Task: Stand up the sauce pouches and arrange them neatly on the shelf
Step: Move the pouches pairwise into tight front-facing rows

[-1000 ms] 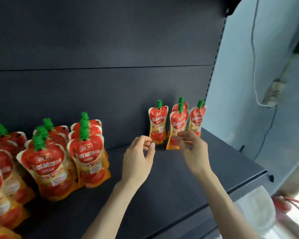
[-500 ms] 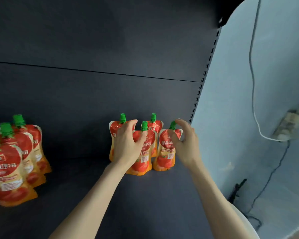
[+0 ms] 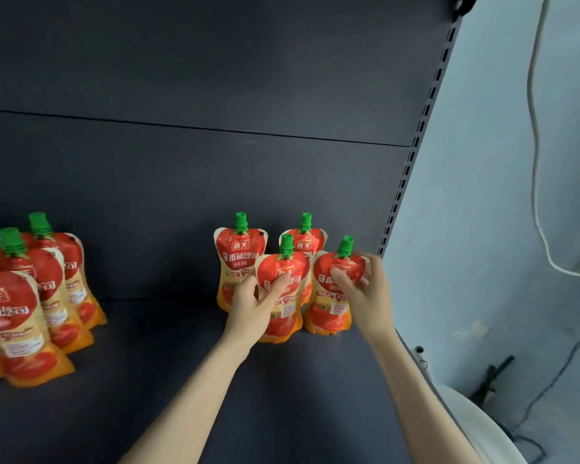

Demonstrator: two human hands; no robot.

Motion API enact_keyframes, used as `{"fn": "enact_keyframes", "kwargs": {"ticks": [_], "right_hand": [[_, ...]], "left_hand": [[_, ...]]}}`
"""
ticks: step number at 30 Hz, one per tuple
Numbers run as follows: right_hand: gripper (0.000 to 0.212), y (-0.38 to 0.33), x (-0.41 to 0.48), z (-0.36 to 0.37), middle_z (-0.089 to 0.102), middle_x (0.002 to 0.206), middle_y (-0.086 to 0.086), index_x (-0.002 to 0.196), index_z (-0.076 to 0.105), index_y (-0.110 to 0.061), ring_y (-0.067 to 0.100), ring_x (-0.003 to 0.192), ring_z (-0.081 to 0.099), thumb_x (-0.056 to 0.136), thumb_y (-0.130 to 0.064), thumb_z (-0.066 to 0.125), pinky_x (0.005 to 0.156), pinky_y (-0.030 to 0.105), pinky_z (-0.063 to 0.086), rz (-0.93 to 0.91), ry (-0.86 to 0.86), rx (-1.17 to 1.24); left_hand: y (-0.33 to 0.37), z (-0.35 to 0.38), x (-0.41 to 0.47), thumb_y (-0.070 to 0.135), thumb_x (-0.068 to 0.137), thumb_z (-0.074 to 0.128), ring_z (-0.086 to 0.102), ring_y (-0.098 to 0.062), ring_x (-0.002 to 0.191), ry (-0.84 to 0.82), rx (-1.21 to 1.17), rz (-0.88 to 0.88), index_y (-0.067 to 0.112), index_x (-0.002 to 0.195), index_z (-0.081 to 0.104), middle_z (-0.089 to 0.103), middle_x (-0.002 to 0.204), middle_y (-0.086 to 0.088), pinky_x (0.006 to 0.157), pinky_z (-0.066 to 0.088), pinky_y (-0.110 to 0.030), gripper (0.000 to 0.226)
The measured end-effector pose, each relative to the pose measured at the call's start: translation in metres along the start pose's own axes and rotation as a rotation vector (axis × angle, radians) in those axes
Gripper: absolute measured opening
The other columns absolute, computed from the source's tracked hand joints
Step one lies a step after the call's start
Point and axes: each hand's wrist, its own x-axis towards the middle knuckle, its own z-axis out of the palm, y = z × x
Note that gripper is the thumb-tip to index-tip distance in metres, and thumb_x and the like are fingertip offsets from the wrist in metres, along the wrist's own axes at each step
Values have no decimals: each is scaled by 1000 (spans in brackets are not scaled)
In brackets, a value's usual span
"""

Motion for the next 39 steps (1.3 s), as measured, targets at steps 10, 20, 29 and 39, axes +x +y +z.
{"fn": "enact_keyframes", "kwargs": {"ticks": [10, 20, 29, 39], "right_hand": [[12, -49, -44, 21, 72, 84, 0, 88, 62, -18, 16, 80, 70, 81, -17, 72, 72, 32, 57, -81, -88, 214], [12, -106, -138, 118, 74, 84, -4, 93, 65, -11, 13, 82, 71, 82, -12, 69, 68, 23, 57, -62, -241, 342], [10, -141, -235, 225, 72, 88, 5, 89, 63, -17, 18, 83, 71, 82, -17, 70, 74, 37, 58, -22, -224, 347], [12, -163, -250, 281, 72, 93, 1, 90, 61, -22, 16, 87, 71, 84, -15, 69, 76, 34, 58, -18, -226, 353]], "left_hand": [[25, -43, -46, 37, 84, 60, 67, 1, 87, 150, -110, 45, 29, 100, 64, 71, 89, 17, 67, 54, -15, 18], [46, -178, -116, 39, 81, 61, 66, -3, 90, 300, -90, 65, 33, 90, 64, 71, 89, 17, 76, 52, -23, 11], [37, -318, -171, 27, 85, 64, 65, 4, 89, 317, -65, 49, 30, 98, 63, 69, 93, 15, 66, 52, -11, 14], [35, -381, -156, 28, 86, 64, 64, 0, 95, 307, -10, 38, 31, 101, 61, 67, 101, 12, 80, 53, -20, 16]]}}
